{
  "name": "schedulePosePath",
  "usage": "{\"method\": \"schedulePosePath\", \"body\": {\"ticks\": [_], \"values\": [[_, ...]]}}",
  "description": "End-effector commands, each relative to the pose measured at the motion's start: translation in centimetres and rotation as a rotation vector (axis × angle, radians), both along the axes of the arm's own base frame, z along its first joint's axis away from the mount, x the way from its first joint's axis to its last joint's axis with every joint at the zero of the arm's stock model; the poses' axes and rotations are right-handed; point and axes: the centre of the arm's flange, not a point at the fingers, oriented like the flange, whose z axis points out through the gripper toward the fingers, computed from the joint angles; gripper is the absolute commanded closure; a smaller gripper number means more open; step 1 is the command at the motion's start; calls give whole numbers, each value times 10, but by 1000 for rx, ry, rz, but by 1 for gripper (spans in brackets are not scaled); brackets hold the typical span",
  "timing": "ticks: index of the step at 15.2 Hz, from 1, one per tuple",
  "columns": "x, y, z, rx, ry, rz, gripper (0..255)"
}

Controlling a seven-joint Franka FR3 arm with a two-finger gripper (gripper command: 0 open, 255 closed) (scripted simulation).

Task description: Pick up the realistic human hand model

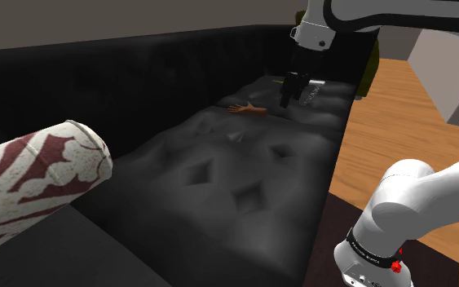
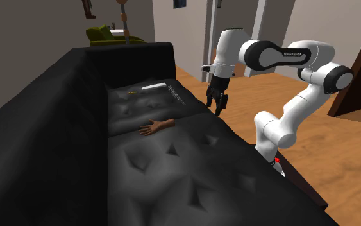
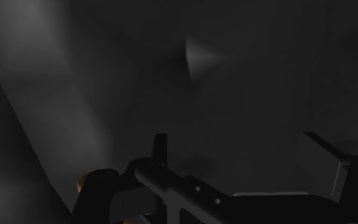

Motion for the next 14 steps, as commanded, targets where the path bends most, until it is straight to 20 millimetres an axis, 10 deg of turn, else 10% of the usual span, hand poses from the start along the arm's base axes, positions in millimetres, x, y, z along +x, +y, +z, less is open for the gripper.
{"method": "schedulePosePath", "body": {"ticks": [1,14], "values": [[0,0,0,0,0,0,0],[156,-62,-58,-68,80,11,0]]}}
